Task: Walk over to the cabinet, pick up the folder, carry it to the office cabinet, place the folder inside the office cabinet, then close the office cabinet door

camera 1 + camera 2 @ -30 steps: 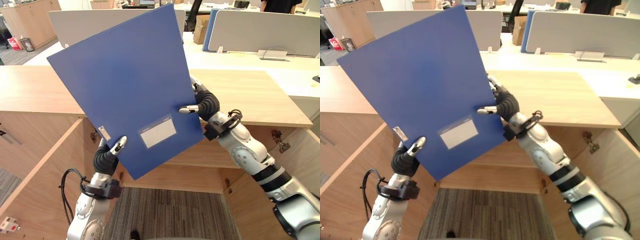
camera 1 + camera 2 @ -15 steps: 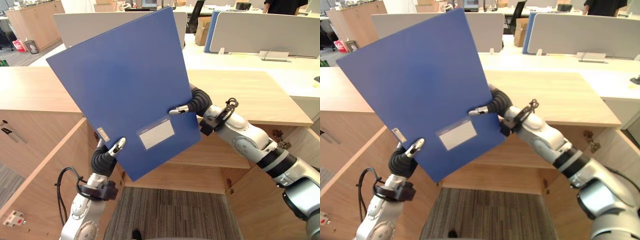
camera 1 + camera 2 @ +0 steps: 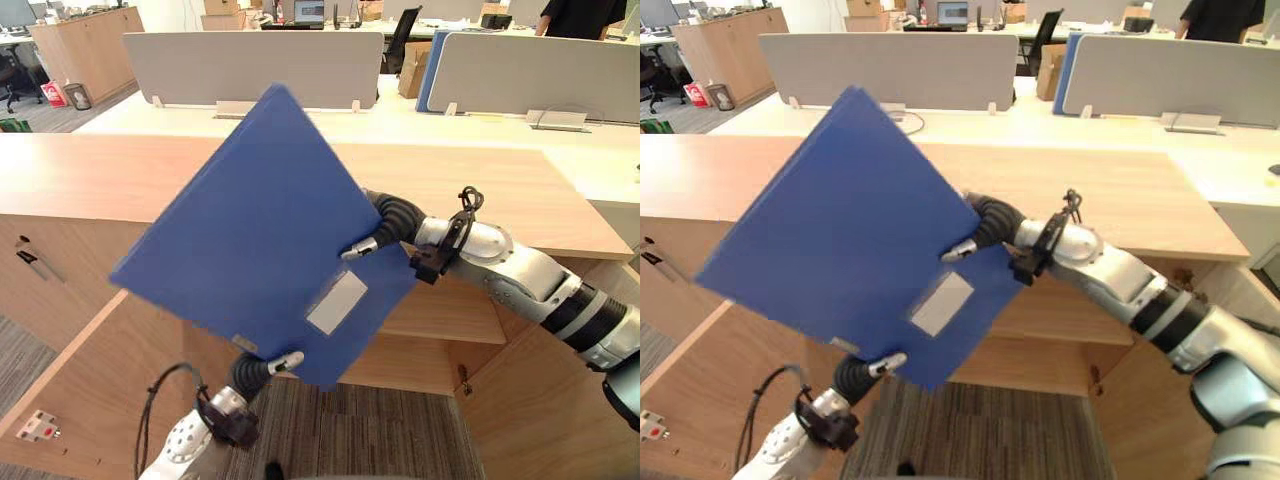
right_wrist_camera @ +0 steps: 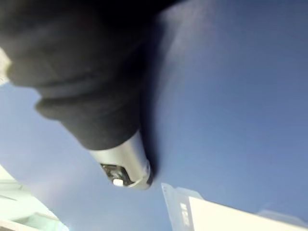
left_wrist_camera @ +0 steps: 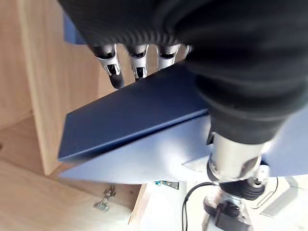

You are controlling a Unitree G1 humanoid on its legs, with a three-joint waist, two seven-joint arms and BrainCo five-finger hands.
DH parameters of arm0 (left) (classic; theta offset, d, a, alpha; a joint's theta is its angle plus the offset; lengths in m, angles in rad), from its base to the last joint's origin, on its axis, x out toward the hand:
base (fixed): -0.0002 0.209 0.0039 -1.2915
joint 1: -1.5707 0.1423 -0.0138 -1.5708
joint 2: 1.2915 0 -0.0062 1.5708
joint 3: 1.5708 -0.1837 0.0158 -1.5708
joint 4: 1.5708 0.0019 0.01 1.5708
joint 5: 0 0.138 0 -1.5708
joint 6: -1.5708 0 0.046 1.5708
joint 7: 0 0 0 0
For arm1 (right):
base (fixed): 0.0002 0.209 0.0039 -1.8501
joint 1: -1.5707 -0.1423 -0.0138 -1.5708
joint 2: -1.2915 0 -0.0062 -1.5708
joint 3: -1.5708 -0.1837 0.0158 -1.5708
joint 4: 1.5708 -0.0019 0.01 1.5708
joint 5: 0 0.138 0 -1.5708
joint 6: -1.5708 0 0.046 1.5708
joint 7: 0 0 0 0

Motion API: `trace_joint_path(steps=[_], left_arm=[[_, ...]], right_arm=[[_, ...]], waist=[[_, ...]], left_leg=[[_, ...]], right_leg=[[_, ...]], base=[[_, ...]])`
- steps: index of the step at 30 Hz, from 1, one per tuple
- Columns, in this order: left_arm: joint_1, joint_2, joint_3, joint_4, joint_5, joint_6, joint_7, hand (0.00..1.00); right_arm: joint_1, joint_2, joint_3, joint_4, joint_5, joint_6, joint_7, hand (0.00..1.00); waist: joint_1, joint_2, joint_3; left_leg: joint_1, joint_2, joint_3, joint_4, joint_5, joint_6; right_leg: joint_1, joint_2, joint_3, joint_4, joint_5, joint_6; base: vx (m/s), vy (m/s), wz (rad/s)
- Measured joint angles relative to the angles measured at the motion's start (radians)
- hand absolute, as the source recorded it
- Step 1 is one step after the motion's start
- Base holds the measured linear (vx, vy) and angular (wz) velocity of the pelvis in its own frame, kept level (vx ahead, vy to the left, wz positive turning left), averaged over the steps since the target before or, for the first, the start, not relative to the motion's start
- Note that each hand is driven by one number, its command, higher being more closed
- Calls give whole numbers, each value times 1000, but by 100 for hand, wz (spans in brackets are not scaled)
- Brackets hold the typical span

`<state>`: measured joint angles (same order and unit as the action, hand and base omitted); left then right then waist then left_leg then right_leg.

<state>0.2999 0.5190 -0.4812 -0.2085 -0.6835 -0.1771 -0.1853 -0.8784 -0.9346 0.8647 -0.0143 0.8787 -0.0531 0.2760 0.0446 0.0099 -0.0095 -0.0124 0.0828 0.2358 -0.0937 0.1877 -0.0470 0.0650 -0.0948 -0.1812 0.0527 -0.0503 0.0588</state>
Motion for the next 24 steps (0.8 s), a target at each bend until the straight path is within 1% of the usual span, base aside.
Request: trace_joint_path(steps=[2, 4, 5, 6, 7, 8, 9, 11, 12, 13, 14, 15, 16, 18, 19, 21, 22, 24], left_arm=[[-4, -25, -13, 28, -42, 19, -16, 0], [-15, -71, -14, 95, -95, 40, -35, 0], [-20, -82, -14, 115, -110, 45, -39, 0], [-31, -102, -16, 163, -130, 51, -44, 0], [-50, -132, -17, 237, -156, 65, -45, 0], [-54, -145, -15, 265, -165, 71, -45, 0], [-57, -159, -14, 293, -176, 76, -44, 0], [-63, -207, -1, 395, -185, 101, -34, 0], [-63, -236, 19, 457, -185, 116, -24, 0], [-63, -253, 33, 483, -184, 122, -18, 0], [-63, -292, 79, 529, -180, 132, 1, 0], [-61, -310, 103, 536, -180, 133, 9, 0], [-59, -331, 135, 537, -171, 133, 28, 0], [-64, -371, 200, 542, -94, 125, 81, 0], [-67, -379, 214, 553, -90, 124, 85, 0], [-84, -402, 272, 657, -91, 116, 107, 0], [-86, -401, 282, 687, -91, 117, 115, 0], [-83, -397, 326, 804, -98, 116, 132, 0]], right_arm=[[0, 5, 0, -1, -18, 1, 3, 100], [12, 29, -13, -1, -64, 2, 2, 100], [15, 38, -16, -1, -78, 2, -1, 100], [27, 46, -19, -2, -92, 2, -7, 100], [52, 65, -47, -2, -129, 3, -20, 100], [68, 79, -70, -3, -145, 4, -24, 100], [85, 94, -102, -6, -161, 4, -26, 100], [145, 173, -256, -42, -212, 2, -52, 100], [163, 238, -350, -64, -252, -9, -76, 100], [169, 270, -393, -75, -282, -18, -92, 100], [176, 344, -479, -98, -361, -39, -133, 100], [178, 370, -502, -103, -386, -50, -148, 100], [184, 400, -527, -115, -435, -62, -172, 100], [211, 448, -529, -148, -629, -82, -225, 100], [226, 454, -526, -157, -679, -88, -228, 100], [301, 474, -509, -183, -833, -98, -235, 100], [317, 473, -504, -188, -865, -98, -236, 100], [356, 470, -473, -189, -938, -100, -240, 100]], waist=[[1, 0, 0], [1, 0, 0], [1, 0, 0], [0, 0, -3], [1, 0, -2], [1, -1, -2], [1, -1, -2], [1, -1, -2], [0, -1, -2], [-1, -1, -2], [-2, -1, -2], [-3, -1, -2], [-5, 0, -2], [-7, 0, -4], [-7, 0, -4], [-7, -1, -4], [-7, -2, -4], [-12, -2, -3]], left_leg=[[0, 1, 0, 0, 1, -1], [0, 5, 4, 0, 1, -2], [0, 5, 5, 0, 1, -2], [-3, 7, 6, -1, 1, -2], [-5, 9, 6, -1, 1, -2], [-5, 9, 7, -1, 1, -2], [-5, 10, 7, -1, 1, -2], [-5, 12, 13, -1, 1, -2], [-5, 14, 20, -1, 1, -2], [-5, 15, 22, -1, 1, -2], [-4, 18, 24, 0, 1, -2], [-4, 18, 24, 0, 2, -2], [-4, 19, 24, 0, 2, -3], [-2, 21, 22, 0, 4, -5], [-2, 21, 22, 0, 4, -5], [-2, 23, 21, -1, 4, -5], [-2, 24, 21, -1, 4, -5], [-2, 28, 21, -1, 4, -5]], right_leg=[[-1, 1, 0, 2, 0, 0], [-6, 4, 6, 6, 0, 0], [-6, 4, 7, 7, 0, 0], [-8, 5, 8, 4, 0, -1], [-10, 6, 9, 3, 0, -1], [-10, 7, 9, 3, 0, -1], [-10, 7, 10, 2, 0, -2], [-11, 9, 15, -2, 2, -4], [-13, 12, 20, -5, 4, -6], [-12, 14, 22, -8, 6, -7], [-12, 17, 24, -13, 12, -8], [-11, 18, 24, -12, 12, -8], [-10, 19, 24, -10, 13, -9], [-9, 21, 23, -9, 13, -9], [-9, 21, 23, -8, 13, -9], [-9, 21, 23, -11, 12, -9], [-9, 21, 23, -12, 12, -9], [-9, 20, 23, -14, 13, -10]], base=[[0, 0, 0], [-19, -7, -5], [-28, -6, -6], [0, 0, 0], [0, 0, 0], [0, 0, 0], [0, 0, 0], [-5, -3, -9], [1, -4, -13], [2, -12, -13], [1, -13, -6], [2, -15, -4], [0, 0, 0], [0, 0, 0], [-38, 1, 1], [-54, 7, 0], [-48, 7, -1], [-38, 7, -2]])
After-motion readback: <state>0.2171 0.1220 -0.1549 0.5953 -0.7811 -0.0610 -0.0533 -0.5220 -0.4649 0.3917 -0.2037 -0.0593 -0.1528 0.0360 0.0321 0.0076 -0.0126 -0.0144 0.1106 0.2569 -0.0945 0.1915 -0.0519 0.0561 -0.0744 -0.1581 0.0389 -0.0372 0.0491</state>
